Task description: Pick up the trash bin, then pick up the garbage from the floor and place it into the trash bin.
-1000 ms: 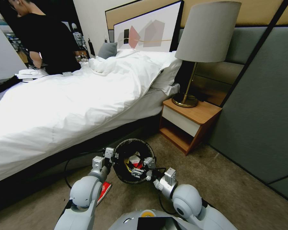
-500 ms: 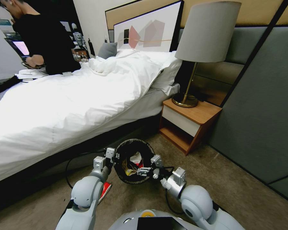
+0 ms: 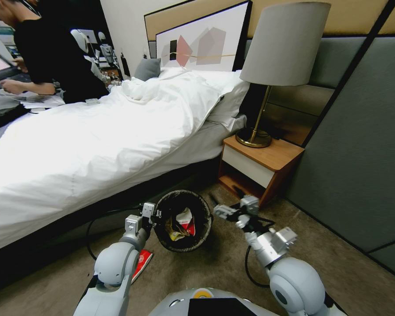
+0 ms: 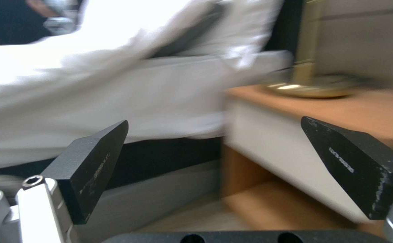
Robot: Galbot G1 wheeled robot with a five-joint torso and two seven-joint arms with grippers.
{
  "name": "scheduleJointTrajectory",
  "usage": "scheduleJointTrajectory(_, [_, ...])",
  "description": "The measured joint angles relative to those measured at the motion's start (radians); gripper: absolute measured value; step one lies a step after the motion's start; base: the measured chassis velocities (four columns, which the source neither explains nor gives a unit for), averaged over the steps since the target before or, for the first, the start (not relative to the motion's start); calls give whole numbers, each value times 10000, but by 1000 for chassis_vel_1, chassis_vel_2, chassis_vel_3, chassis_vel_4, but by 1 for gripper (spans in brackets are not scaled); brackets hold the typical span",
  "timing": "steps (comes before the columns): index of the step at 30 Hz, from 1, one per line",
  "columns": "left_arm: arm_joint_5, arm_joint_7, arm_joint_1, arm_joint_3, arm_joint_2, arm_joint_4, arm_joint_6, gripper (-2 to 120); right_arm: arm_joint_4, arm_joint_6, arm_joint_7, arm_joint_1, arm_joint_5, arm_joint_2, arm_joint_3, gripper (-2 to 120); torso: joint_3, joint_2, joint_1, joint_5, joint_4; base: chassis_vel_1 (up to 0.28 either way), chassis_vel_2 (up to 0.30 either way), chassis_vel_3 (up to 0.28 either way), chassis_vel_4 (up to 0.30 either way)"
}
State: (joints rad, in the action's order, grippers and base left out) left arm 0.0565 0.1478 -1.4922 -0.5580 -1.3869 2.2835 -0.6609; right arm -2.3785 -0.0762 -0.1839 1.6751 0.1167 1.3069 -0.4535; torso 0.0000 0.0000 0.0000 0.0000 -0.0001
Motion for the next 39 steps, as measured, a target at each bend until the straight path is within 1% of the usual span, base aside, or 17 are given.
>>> scheduleJointTrajectory(1, [9, 0, -16, -19, -12, 20, 0, 1, 119, 244, 0, 215, -154, 112, -163, 100, 0, 0, 0, 1, 0, 0, 0, 0, 0])
scheduleJointTrajectory(2, [9, 0, -16, -19, -12, 20, 0, 1, 119, 244, 0, 215, -154, 112, -163, 100, 0, 0, 0, 1, 0, 0, 0, 0, 0])
scheduleJointTrajectory(4, [19, -9, -59, -89, -35, 78, 0, 1, 326, 803, 2, 710, -414, 223, -375, 100, 0, 0, 0, 0, 0, 0, 0, 0, 0])
scheduleJointTrajectory(5, [19, -9, -59, -89, -35, 78, 0, 1, 326, 803, 2, 710, -414, 223, -375, 100, 0, 0, 0, 0, 0, 0, 0, 0, 0])
scheduleJointTrajectory(8, [91, -35, -92, -161, -38, 163, 0, 1, 555, 1766, -122, 1613, -705, 355, -498, 100, -1, 0, 0, 0, 0, 0, 0, 0, 0])
scheduleJointTrajectory(9, [91, -35, -92, -161, -38, 163, 0, 1, 555, 1766, -122, 1613, -705, 355, -498, 100, -1, 0, 0, 0, 0, 0, 0, 0, 0])
scheduleJointTrajectory(12, [133, -78, -117, -164, -30, 173, 30, 1, 548, 2273, -229, 2284, -806, 635, -563, 100, 0, -1, -1, -1, 0, 0, 0, 0, 0])
scheduleJointTrajectory(15, [133, -81, -131, -170, -17, 173, 30, 1, 534, 2499, -241, 2579, -840, 748, -712, 100, -1, 0, 0, -1, 0, 0, 0, 0, 0])
scheduleJointTrajectory(22, [121, -44, -209, -198, 6, 232, -109, 1, 493, 2805, -241, 2957, -811, 811, -1120, 100, -1, -1, 0, -1, 1, 0, 0, 0, 0])
scheduleJointTrajectory(30, [75, 110, -233, -273, 12, 296, -163, 1, 461, 2859, -240, 2992, -800, 872, -1116, 100, -1, 0, 0, 0, 1, 0, 0, 0, 0])
scheduleJointTrajectory(39, [28, 117, -206, -199, -79, 314, -167, 1, 457, 2839, -299, 2998, -739, 870, -1197, 100, -1, 0, 0, 0, 0, 8, 5, 5, 4])
